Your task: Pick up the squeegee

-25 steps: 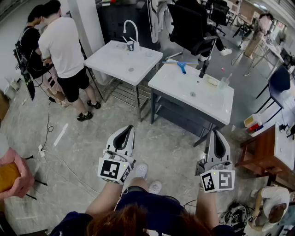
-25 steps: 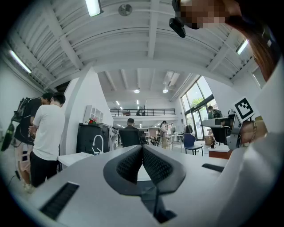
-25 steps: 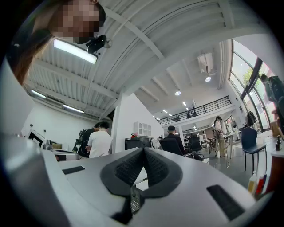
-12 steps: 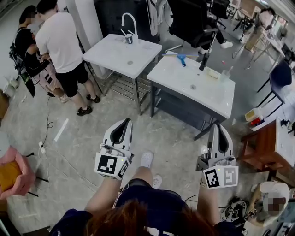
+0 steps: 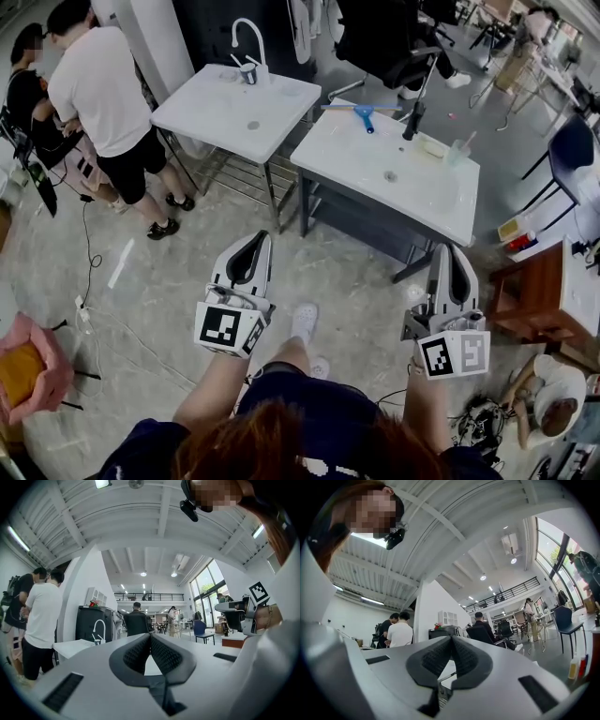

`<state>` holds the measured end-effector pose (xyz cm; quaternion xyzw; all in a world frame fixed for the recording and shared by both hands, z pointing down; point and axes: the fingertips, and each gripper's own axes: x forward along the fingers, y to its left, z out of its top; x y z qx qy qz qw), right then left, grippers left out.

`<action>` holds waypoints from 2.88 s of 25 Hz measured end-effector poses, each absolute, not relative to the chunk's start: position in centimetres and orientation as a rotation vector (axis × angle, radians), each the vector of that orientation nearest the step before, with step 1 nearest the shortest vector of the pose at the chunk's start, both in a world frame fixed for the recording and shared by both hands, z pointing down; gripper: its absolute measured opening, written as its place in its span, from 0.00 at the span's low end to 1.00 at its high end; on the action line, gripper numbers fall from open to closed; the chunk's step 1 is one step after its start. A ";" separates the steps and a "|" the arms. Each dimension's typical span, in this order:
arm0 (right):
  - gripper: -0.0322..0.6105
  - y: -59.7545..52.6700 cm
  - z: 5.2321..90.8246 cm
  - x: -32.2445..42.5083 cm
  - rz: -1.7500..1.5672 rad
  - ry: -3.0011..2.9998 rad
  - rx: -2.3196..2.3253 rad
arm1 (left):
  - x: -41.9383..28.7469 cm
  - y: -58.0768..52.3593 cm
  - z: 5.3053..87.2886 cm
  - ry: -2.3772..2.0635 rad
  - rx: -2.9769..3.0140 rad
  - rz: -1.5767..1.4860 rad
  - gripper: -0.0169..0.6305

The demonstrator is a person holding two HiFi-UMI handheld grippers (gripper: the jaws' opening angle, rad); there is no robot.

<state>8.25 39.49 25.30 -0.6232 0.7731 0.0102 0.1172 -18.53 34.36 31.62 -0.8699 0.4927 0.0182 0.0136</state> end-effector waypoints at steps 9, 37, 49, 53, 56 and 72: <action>0.07 26.9 23.7 8.3 0.081 2.215 -1.856 | -18.4 20.6 30.9 1.492 -2.737 0.082 0.06; 0.07 -4.0 24.0 15.1 0.056 2.306 -1.722 | -12.2 -7.6 32.7 1.629 -2.680 0.035 0.06; 0.07 -17.4 25.3 23.2 -0.027 2.440 -1.543 | -5.5 -16.9 33.6 1.839 -2.544 -0.012 0.06; 0.07 -19.2 26.2 24.1 -0.066 2.446 -1.521 | -4.2 -18.2 34.3 1.858 -2.545 -0.038 0.06; 0.07 -20.5 27.0 24.2 -0.097 2.457 -1.514 | -3.6 -19.3 34.6 1.866 -2.552 -0.034 0.06; 0.07 -27.4 27.2 23.8 -0.084 2.350 -1.749 | -2.2 -30.7 33.7 1.623 -2.746 0.098 0.06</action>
